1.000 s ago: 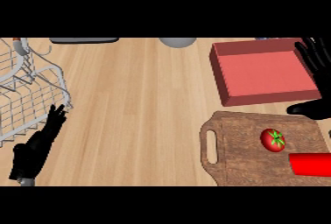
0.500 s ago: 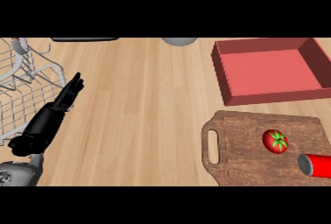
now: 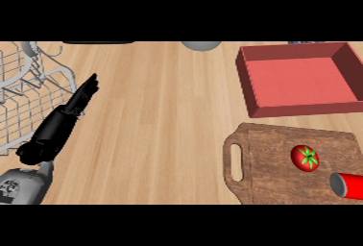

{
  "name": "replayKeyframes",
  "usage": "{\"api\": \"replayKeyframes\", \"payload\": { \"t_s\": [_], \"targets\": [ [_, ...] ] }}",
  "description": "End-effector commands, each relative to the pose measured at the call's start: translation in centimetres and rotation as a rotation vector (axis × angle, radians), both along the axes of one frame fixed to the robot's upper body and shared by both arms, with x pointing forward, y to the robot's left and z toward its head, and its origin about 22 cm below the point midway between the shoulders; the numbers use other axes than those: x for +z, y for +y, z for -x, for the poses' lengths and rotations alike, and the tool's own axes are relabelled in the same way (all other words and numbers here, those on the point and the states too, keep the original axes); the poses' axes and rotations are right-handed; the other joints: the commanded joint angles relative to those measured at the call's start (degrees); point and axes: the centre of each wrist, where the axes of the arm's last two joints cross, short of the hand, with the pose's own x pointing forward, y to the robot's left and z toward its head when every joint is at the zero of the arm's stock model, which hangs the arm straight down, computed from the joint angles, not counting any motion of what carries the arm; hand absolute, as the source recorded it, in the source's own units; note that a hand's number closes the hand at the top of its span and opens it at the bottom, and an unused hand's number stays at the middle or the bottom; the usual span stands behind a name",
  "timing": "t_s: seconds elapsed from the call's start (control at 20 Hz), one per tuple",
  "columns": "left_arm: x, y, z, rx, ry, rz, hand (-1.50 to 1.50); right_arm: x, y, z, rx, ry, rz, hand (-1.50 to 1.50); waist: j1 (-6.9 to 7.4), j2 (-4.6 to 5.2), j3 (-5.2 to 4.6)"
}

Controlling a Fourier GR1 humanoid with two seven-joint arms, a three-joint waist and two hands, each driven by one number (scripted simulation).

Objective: Pick the tomato from the cutting board and place it in the cardboard box

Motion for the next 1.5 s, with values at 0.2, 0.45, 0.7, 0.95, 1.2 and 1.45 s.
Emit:
{"api": "replayKeyframes", "payload": {
  "t_s": [0.2, 0.45, 0.7, 0.95, 1.2, 1.45],
  "targets": [
    [-0.3, 2.8, 0.1, 0.02, -0.007, -0.005, 0.0, 0.5, 4.3, 2.3, 0.182, 0.036, 0.329, -1.5, -1.23, -0.59, -0.22],
    [-0.7, 0.3, 0.3, -0.003, 0.019, 0.0, 0.0, -0.8, 7.1, 3.1, 0.124, 0.066, 0.411, -1.5, -0.17, -0.37, -0.17],
    [0.9, -0.2, -0.3, -0.003, -0.009, -0.013, 0.0, -0.6, 6.4, 3.1, 0.057, 0.098, 0.466, -1.5, 0.25, -0.24, -0.13],
    [0.1, -2.1, -0.6, -0.009, -0.001, -0.019, 0.0, -3.1, 7.9, 4.6, 0.07, 0.147, 0.473, -1.5, -0.06, -0.3, -0.12],
    [1.8, -0.9, -0.2, -0.015, 0.006, -0.014, 0.0, -3.6, 8.1, 4.1, -0.009, 0.073, 0.497, -1.5, 0.44, -0.26, -0.11],
    [0.9, -0.5, -0.7, 0.001, 0.02, -0.009, 0.0, -5.9, 7.6, 4.7, -0.009, 0.081, 0.498, -1.5, -0.03, -0.29, -0.11]
  ]
}}
